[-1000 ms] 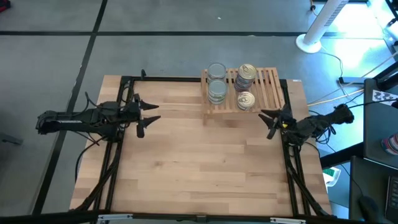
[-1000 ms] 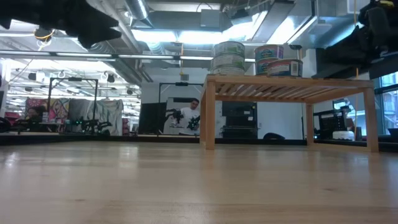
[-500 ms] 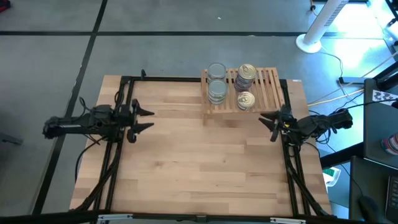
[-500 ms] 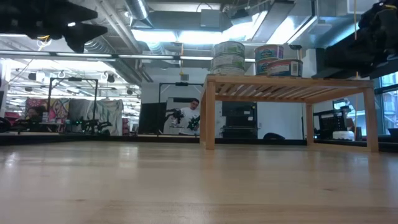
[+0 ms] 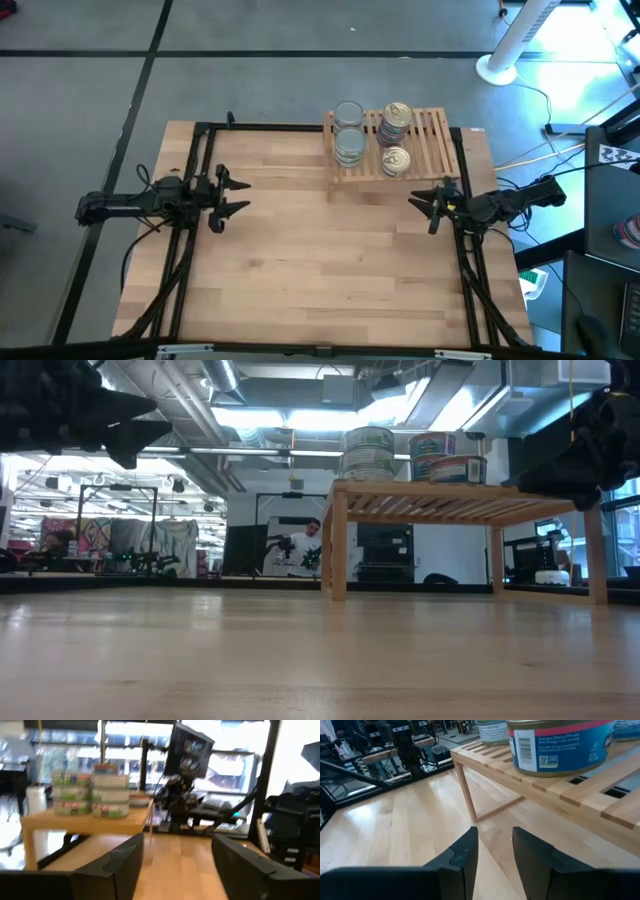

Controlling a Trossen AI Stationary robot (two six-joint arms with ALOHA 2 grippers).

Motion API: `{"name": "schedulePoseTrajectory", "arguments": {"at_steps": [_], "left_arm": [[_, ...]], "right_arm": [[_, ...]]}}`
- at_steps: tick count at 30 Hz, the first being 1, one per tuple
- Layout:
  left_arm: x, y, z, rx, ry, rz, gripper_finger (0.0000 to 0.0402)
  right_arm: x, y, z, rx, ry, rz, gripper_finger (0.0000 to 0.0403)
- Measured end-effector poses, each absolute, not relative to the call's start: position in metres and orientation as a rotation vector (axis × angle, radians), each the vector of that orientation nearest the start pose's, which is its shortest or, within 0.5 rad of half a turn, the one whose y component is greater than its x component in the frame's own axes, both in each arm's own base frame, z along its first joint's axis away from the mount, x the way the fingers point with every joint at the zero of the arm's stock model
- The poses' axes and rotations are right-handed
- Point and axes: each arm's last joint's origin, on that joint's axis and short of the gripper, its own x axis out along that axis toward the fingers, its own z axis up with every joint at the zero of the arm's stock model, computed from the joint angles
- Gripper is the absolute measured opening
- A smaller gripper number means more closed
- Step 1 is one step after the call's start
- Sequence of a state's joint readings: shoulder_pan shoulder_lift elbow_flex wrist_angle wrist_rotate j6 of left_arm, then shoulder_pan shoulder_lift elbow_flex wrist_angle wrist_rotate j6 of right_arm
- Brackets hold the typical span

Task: Stack canned seafood by type on shelf
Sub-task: Return to Home Position

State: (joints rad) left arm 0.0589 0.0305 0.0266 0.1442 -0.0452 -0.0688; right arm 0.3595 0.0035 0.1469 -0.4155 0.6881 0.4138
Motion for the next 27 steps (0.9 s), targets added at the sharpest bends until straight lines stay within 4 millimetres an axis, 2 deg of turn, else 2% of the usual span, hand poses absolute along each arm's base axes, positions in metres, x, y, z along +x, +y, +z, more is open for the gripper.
{"name": "schedulePoseTrajectory", "arguments": {"at_steps": [7,23,27], "left_arm": [[0.097,0.007,0.181,-0.007,-0.162,0.101,0.0227],[0.099,0.006,0.165,-0.012,0.009,0.076,0.0227],[0.099,0.006,0.165,0.027,0.011,0.079,0.0227]], "right_arm": [[0.079,0.01,0.174,0.256,0.162,-0.355,0.0122],[0.08,0.011,0.173,0.041,0.204,-0.301,0.0122],[0.08,0.012,0.173,0.063,0.202,-0.293,0.0122]]}}
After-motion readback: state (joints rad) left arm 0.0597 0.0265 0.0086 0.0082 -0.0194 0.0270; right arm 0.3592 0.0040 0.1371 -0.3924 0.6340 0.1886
